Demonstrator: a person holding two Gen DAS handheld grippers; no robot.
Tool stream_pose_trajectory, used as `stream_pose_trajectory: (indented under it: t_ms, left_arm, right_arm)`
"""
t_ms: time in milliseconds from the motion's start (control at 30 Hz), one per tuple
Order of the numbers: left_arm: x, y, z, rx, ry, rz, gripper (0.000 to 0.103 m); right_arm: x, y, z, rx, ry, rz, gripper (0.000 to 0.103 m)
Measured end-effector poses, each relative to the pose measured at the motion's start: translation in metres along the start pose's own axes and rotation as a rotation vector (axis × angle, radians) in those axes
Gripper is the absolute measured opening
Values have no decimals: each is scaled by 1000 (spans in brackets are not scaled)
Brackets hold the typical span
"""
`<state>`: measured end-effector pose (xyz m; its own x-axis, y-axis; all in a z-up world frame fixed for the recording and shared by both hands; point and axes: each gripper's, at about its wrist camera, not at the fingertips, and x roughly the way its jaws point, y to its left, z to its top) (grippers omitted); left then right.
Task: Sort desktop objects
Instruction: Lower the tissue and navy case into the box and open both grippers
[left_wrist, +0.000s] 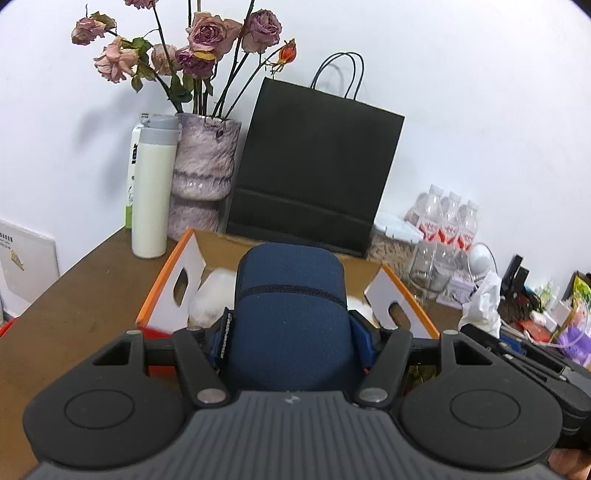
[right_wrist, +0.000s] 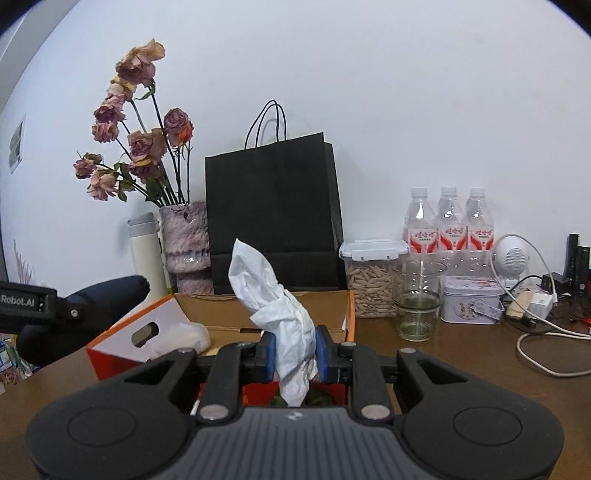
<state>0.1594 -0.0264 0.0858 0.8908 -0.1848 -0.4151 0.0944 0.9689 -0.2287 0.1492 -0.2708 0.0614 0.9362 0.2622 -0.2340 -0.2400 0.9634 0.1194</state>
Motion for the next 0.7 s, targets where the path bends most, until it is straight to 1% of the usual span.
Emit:
stream_pose_trajectory:
  t_ms: [200,267,367,500,633,700]
  left_arm:
    - [33,-1,11,-10,-37,-16,64]
    - [46,-1,13,-26,-42,-21,64]
    - [69,-2,15,-5,-12,-26,64]
    - [95,-2,18,22,3,-12,64]
    - [119,-2,15,43,36,25,64]
    - [125,-1,10,53,57,33,64]
  right_arm:
    - [43,-2,13,21,1,3,20]
    - [60,-5,15,23,16,-1,20]
    - [85,-10,12,32,60,1,20]
    - [111,-14,7,27,115,-4,20]
    - [126,-15,3,23,142,7,20]
    - [128,-13,0,13,154,16,20]
